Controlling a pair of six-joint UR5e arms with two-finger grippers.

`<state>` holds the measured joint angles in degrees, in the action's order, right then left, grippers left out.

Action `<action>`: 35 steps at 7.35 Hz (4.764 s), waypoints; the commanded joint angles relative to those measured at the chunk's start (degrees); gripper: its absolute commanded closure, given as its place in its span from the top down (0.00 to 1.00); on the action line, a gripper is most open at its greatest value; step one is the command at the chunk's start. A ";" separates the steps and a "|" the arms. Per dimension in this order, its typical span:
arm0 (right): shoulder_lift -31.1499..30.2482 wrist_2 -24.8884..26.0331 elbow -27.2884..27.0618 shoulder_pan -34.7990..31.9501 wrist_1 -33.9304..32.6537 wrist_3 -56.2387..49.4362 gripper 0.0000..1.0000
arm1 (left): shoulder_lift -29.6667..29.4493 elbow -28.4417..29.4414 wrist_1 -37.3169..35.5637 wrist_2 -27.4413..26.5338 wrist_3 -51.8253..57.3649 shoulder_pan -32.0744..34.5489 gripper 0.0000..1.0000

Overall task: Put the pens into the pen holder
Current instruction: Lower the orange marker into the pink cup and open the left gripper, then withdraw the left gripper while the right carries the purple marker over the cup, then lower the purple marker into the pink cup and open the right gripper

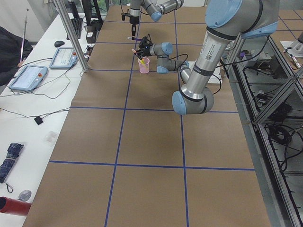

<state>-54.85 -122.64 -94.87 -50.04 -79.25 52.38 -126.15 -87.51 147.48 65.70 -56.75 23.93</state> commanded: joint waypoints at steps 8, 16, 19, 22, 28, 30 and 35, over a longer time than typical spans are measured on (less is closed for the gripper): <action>0.18 3.18 -2.50 0.20 4.36 0.27 0.00 | -1.65 -3.78 -2.97 0.74 -1.70 -0.12 1.00; -0.17 40.76 -3.39 18.81 30.18 0.18 0.00 | -0.33 -14.62 -50.88 51.11 9.97 30.56 0.99; -0.17 45.89 -1.64 22.07 30.29 0.18 0.00 | 1.96 -14.45 -50.80 51.11 10.43 31.35 0.99; -0.78 50.57 0.12 25.60 30.29 0.18 0.00 | 3.19 -14.36 -50.10 51.02 10.52 31.18 0.99; -0.79 50.75 0.65 25.87 31.70 0.88 1.00 | 3.28 -13.92 -50.10 50.76 10.52 31.00 0.99; -0.53 50.49 0.13 25.69 31.61 0.97 1.00 | 3.19 -13.92 -50.19 50.76 10.52 31.09 0.99; -0.70 14.55 -11.37 6.85 3.21 1.50 1.00 | 3.10 -14.71 -63.22 52.78 30.70 38.18 1.00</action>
<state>-55.44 -96.92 -102.74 -36.71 -65.38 54.42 -122.96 -101.85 90.67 117.98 -37.60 59.60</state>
